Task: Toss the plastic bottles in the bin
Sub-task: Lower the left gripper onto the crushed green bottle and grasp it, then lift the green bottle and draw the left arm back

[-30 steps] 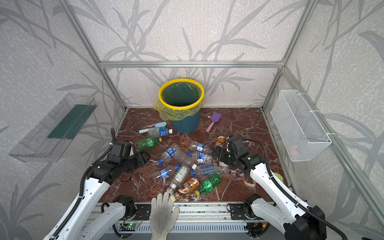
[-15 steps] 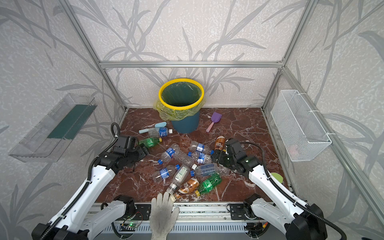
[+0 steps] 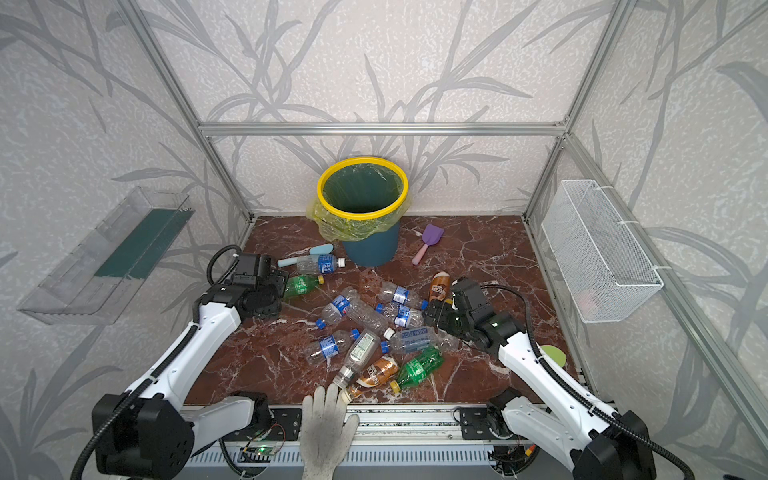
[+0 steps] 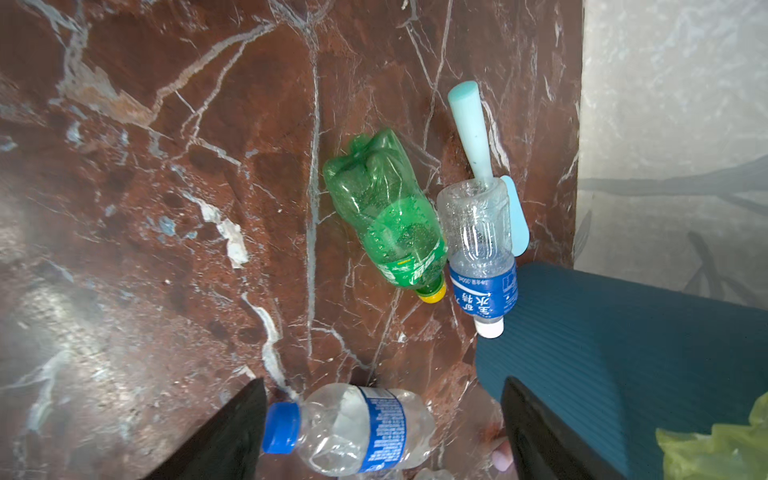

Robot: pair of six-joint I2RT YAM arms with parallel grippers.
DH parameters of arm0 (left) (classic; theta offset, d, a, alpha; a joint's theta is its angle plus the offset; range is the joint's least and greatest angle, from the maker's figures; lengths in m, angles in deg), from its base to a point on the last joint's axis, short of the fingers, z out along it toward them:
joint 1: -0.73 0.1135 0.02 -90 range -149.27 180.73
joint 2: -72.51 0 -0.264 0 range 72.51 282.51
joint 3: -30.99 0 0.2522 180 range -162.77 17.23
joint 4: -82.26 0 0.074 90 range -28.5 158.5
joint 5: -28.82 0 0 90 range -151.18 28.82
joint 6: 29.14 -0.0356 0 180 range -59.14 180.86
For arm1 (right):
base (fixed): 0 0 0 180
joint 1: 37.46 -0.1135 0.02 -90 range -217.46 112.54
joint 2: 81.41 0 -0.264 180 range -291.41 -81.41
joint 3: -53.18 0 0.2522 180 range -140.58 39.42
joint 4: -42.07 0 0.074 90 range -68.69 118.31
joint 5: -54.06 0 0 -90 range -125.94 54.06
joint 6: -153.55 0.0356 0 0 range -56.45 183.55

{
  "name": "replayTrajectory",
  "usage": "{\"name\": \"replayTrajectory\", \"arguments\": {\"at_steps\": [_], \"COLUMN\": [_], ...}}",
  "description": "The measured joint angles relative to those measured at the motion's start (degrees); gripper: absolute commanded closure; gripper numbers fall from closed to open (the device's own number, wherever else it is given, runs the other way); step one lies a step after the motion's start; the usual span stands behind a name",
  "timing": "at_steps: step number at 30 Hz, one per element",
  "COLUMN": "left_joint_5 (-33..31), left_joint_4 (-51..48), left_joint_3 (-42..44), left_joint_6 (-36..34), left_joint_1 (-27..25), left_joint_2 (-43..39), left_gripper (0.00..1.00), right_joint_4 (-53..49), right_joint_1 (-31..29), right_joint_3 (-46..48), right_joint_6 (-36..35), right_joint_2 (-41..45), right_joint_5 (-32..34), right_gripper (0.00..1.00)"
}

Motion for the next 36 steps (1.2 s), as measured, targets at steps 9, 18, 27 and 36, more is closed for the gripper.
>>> {"name": "replayTrajectory", "arguments": {"at_steps": [9, 18, 27, 36], "left_joint_5": [-4.0, 0.2, 2.6, 3.9], "left_joint_4": [2.1, 2.0, 1.6, 2.4], "left_joint_3": [-6.3, -15.5, -15.6, -16.7], "left_joint_6": [10.3, 13.6, 14.3, 13.1], "left_joint_1": [0.0, 0.5, 0.7, 1.9], "left_joint_2": [11.8, 26.5, 31.8, 37.0], "left_gripper": [0.01, 0.06, 0.08, 0.19], "right_joint_4": [-0.5, -1.5, -1.7, -1.4], "right_joint_1": [0.0, 0.0, 0.0, 0.0], "right_joint_3": [0.0, 0.0, 0.0, 0.0], "right_joint_6": [0.0, -1.1, -1.9, -2.5], "right_joint_2": [2.1, 2.2, 1.5, 0.0], "right_joint_5": [1.2, 1.7, 2.7, 3.1], "right_gripper": [0.08, 0.07, 0.07, 0.07]}}
